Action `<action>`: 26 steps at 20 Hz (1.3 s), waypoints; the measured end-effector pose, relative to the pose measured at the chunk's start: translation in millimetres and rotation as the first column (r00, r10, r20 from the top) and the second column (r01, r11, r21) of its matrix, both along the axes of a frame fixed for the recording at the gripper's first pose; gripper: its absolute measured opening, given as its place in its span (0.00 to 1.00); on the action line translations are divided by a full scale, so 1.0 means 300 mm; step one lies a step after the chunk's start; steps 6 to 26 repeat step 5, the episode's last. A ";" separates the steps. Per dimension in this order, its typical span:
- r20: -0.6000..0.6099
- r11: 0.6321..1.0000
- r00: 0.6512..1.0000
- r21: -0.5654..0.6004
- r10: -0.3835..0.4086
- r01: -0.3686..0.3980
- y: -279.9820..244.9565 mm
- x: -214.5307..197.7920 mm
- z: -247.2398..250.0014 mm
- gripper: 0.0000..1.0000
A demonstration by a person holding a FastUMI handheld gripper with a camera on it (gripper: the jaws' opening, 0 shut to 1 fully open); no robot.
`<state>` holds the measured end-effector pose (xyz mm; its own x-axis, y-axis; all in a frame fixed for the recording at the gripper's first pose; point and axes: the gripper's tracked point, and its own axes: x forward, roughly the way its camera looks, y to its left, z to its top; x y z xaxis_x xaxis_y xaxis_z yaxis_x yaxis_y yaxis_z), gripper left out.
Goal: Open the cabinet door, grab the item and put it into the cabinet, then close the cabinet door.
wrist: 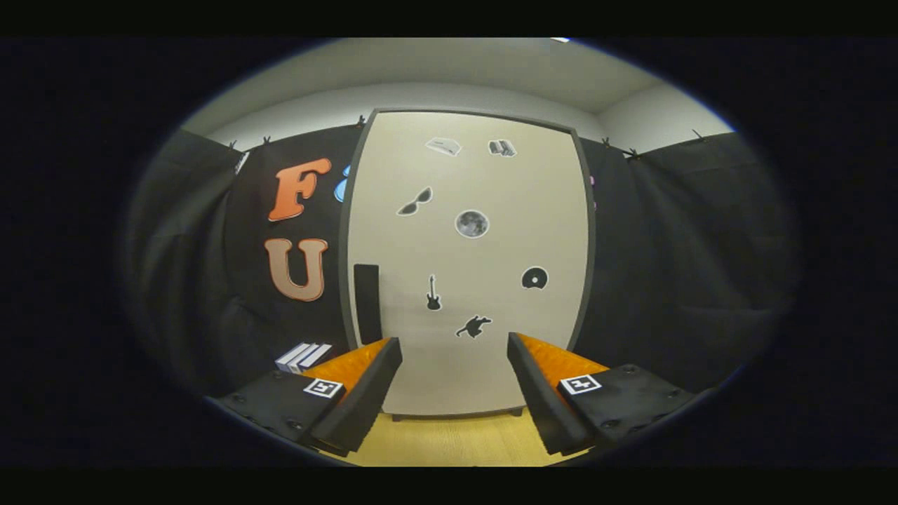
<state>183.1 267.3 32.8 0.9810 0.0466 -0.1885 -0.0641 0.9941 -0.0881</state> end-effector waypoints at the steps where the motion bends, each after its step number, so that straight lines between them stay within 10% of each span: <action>1: 0.006 1.000 1.000 -0.005 0.001 -0.001 -0.004 -0.016 0.013 0.97; 26: 0.018 1.000 1.000 -0.008 -0.004 0.004 -0.016 -0.061 0.028 0.97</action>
